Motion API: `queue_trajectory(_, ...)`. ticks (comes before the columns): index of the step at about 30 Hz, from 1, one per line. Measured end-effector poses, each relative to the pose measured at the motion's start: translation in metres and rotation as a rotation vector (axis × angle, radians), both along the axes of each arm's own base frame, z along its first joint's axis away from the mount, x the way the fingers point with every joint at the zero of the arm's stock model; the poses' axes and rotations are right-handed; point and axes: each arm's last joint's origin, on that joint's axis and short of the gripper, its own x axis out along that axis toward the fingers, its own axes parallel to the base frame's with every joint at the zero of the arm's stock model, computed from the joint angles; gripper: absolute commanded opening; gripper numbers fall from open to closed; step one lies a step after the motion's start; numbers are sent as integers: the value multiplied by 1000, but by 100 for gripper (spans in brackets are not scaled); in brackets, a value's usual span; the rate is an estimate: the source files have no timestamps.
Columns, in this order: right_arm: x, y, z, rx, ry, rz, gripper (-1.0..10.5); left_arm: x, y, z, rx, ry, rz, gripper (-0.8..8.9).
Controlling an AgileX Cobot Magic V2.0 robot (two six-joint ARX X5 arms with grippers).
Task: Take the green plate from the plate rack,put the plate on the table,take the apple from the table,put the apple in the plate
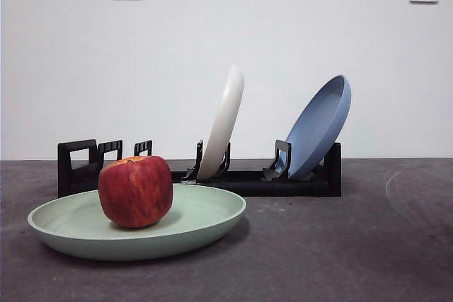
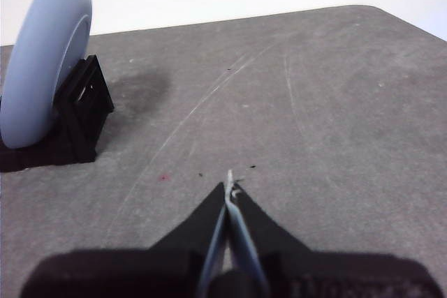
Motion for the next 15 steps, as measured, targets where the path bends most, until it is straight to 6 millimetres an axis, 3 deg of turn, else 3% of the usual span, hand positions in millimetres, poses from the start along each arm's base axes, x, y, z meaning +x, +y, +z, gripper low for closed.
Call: queue_trajectory(15, 0, 0, 0, -1, -1, 16, 1, 1, 0, -1, 0, 18, 0, -3)
